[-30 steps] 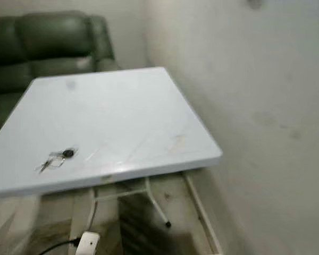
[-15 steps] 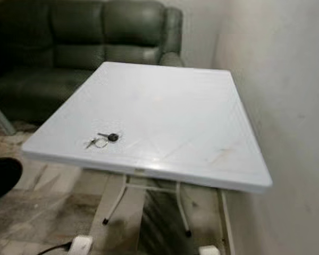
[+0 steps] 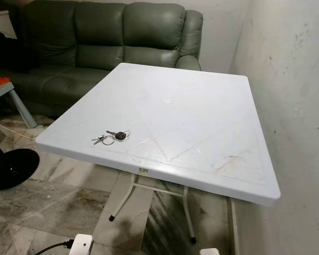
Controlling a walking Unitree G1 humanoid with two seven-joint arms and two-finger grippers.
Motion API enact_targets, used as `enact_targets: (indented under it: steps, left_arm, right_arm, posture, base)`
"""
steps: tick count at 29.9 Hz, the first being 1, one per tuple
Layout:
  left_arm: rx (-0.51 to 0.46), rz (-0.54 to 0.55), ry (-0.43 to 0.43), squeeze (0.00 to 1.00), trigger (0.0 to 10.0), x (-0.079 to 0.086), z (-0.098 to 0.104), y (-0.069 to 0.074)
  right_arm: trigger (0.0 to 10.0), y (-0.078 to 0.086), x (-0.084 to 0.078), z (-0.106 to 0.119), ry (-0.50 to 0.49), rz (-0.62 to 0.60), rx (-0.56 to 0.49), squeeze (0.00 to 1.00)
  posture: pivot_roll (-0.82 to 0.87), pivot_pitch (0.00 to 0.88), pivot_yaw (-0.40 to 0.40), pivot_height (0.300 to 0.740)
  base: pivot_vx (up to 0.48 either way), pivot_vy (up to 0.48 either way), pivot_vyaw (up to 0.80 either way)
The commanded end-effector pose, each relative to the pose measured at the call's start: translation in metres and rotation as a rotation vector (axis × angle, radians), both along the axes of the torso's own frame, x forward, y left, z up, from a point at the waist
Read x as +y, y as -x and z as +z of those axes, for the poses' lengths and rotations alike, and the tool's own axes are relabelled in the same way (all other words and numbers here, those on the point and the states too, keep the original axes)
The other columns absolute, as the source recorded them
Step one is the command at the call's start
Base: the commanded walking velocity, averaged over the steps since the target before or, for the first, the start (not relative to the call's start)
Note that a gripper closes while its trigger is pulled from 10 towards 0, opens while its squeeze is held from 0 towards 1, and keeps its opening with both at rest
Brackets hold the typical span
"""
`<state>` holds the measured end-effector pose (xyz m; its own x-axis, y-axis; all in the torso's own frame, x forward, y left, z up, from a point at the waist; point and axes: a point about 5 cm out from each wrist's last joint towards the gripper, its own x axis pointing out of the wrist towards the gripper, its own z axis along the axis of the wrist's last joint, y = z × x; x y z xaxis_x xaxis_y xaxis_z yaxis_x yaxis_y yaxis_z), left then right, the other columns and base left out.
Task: Hang keys on a hook
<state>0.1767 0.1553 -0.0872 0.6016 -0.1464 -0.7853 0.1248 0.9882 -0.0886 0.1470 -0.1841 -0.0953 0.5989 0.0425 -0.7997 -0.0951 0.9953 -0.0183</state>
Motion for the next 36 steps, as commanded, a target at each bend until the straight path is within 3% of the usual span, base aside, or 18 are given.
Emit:
enact_targets:
  steps: [1, 6, 12, 13, 17, 22, 26, 36]
  left_arm:
    - [-0.05, -0.013, 0.013, 0.0, 10.0, -0.001, 0.005, -0.008]
    - [-0.126, -0.104, 0.024, 0.0, 10.0, -0.008, 0.012, -0.017]
    - [-0.261, -0.183, 0.066, 0.0, 10.0, -0.014, 0.027, -0.035]
    - [-0.325, -0.209, 0.079, 0.0, 10.0, -0.017, 0.034, -0.042]
    - [-0.421, -0.238, 0.098, 0.0, 10.0, -0.021, 0.045, -0.052]
    - [-0.498, -0.237, 0.115, 0.0, 10.0, -0.024, 0.054, -0.058]
    - [-0.597, -0.246, 0.138, 0.0, 10.0, -0.027, 0.066, -0.066]
    - [-0.723, -0.224, 0.182, 0.0, 10.0, -0.032, 0.091, -0.087]
  right_arm:
    - [10.0, -0.007, -0.005, 0.005, -0.009, -0.015, -0.053, 0.0]
    - [10.0, -0.02, -0.004, 0.013, -0.053, -0.003, -0.141, 0.0]
    - [10.0, -0.037, 0.008, 0.027, -0.124, 0.114, -0.283, 0.0]
    - [10.0, -0.042, 0.014, 0.033, -0.142, 0.182, -0.35, 0.0]
    - [10.0, -0.05, 0.02, 0.044, -0.177, 0.209, -0.451, 0.0]
    - [10.0, -0.059, 0.024, 0.055, -0.218, 0.189, -0.549, 0.0]
    - [10.0, -0.075, 0.028, 0.075, -0.287, 0.11, -0.694, 0.0]
    - [10.0, -0.1, 0.028, 0.101, -0.345, 0.039, -0.825, 0.0]
  posture:
    - [-0.04, 0.0, -0.036, 0.74]
    - [-0.04, 0.0, -0.035, 0.74]
    - [-0.04, 0.0, -0.035, 0.74]
    - [-0.04, 0.0, -0.034, 0.74]
    - [-0.04, 0.0, -0.035, 0.74]
    - [-0.04, 0.0, -0.034, 0.74]
    - [-0.04, 0.0, -0.032, 0.74]
    - [-0.04, 0.0, -0.031, 0.74]
  base:
    - [0.0, 0.0, 0.0]
    - [0.0, 0.0, 0.0]
    - [0.0, 0.0, 0.0]
    - [0.0, 0.0, 0.0]
    - [0.0, 0.0, 0.0]
    - [0.0, 0.0, 0.0]
    - [0.0, 0.0, 0.0]
    - [0.0, 0.0, 0.0]
